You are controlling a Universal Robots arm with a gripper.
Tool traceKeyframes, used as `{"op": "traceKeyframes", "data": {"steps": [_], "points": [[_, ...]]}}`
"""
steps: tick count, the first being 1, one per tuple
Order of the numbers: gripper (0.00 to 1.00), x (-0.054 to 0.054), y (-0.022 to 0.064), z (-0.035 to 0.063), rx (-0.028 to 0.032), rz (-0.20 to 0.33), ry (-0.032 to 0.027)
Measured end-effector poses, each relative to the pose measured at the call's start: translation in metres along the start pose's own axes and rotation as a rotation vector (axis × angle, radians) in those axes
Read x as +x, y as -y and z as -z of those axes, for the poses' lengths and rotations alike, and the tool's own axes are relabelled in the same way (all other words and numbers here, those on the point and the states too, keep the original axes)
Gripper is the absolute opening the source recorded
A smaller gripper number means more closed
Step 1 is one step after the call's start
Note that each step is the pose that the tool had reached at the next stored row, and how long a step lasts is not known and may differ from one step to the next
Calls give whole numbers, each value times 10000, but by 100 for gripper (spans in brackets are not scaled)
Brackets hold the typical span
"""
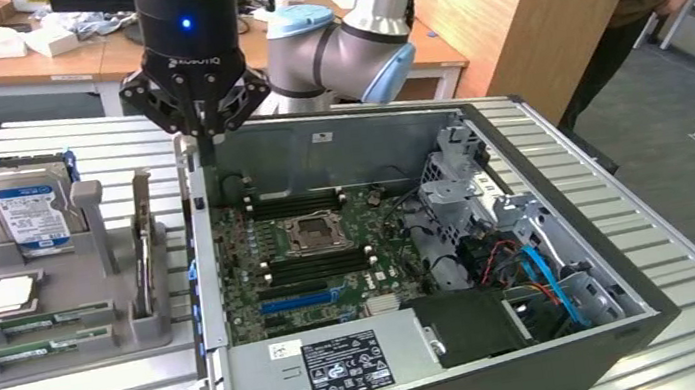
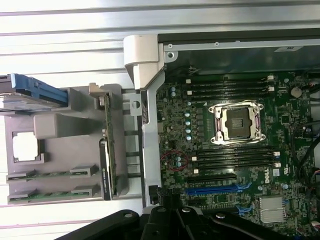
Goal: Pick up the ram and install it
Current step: 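Reach for the ram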
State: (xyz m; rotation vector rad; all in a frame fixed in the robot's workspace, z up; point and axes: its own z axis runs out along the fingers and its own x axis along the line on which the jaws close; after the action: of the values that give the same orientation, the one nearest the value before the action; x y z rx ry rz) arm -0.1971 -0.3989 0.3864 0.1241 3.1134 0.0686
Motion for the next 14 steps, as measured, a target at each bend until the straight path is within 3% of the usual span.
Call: {"op": "traceKeyframes", "data": {"steps": [14], "points": [[10,174,15,-17,-1,-1,1]]}}
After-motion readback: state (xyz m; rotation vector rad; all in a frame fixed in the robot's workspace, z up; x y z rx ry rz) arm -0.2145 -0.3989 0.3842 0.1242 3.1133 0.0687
